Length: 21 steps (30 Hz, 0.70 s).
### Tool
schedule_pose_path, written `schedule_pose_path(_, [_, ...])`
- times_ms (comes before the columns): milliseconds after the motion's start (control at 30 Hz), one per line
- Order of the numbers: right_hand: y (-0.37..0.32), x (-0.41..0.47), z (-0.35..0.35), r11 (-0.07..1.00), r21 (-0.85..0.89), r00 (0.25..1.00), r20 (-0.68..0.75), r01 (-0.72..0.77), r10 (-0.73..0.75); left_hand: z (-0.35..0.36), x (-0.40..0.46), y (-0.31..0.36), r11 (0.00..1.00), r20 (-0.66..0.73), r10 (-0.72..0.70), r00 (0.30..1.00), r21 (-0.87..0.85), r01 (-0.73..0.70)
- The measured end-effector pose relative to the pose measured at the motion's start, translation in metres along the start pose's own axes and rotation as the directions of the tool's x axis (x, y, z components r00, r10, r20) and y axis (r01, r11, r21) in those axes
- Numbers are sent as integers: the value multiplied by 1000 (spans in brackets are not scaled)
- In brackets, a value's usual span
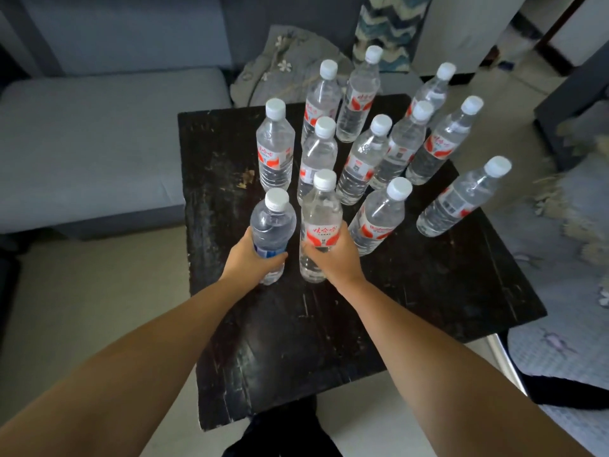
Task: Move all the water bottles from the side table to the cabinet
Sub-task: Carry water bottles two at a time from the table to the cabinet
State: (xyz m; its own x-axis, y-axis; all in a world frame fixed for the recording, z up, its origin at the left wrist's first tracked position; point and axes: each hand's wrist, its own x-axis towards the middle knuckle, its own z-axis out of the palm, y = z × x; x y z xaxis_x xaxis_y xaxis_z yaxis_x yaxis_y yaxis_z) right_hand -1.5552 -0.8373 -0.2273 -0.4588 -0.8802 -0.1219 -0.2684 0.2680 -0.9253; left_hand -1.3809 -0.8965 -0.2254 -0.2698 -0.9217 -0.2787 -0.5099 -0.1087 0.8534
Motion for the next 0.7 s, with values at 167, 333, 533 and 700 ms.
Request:
schedule_pose_path(167, [9, -34, -20, 999, -48, 998, 61, -5, 8, 1, -15, 8, 998, 48, -14, 999, 64, 11])
schedule_pose_path(333, [12, -80, -54, 994, -106, 999, -37, -14, 11, 12, -28, 30, 983, 197, 58, 979, 158, -90])
schedule_pose_path(533, [28, -158, -101, 973, -109, 923, -353, -204, 154, 60, -65, 66, 947, 480, 163, 862, 169, -273])
schedule_pose_path(700, [35, -228, -143, 946, 36, 776, -563, -322, 285, 111, -108, 94, 912, 687, 213, 695, 116, -394])
